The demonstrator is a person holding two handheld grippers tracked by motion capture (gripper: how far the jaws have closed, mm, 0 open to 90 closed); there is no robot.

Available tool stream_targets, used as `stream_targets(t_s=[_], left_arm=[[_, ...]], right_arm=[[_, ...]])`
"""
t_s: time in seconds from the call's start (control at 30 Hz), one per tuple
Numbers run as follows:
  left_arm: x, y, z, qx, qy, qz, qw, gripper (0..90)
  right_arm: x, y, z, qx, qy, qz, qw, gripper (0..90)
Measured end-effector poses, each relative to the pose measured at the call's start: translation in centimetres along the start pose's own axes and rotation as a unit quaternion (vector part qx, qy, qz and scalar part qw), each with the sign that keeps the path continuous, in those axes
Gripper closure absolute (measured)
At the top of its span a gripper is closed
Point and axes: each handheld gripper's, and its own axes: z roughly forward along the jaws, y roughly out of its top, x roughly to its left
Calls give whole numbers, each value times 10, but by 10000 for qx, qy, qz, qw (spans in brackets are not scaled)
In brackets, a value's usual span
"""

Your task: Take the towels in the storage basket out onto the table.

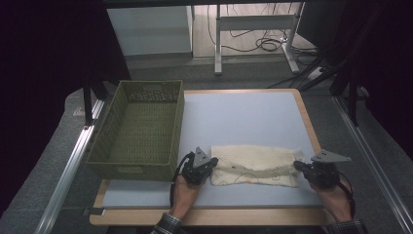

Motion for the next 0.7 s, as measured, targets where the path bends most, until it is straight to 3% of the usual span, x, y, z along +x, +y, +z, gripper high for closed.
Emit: stream_targets(t_s=[0.17, 0.27, 0.37, 0.5, 0.6, 0.7], left_arm=[[-4, -9, -4, 97, -134, -52, 9998, 857], [-5, -12, -11, 128, -205, -101, 9997, 787], [-4, -12, -22, 5, -201, -182, 9996, 672], [-4, -4, -33, -201, -160, -214, 9994, 582], [-4, 1, -31, -204, -157, -179, 9995, 529], [-4, 0, -22, -98, -280, -205, 9993, 534]], right_arm=[[5, -9, -3, 16, 38, -14, 10000, 836], [7, -12, -8, 40, 8, -19, 10000, 768], [8, -12, -20, -43, -10, 6, 10000, 722], [8, -4, -36, -192, -49, -7, 9998, 688], [8, 4, -38, -272, -56, 3, 9996, 675], [8, 8, -31, -229, -11, -4, 9997, 674]])
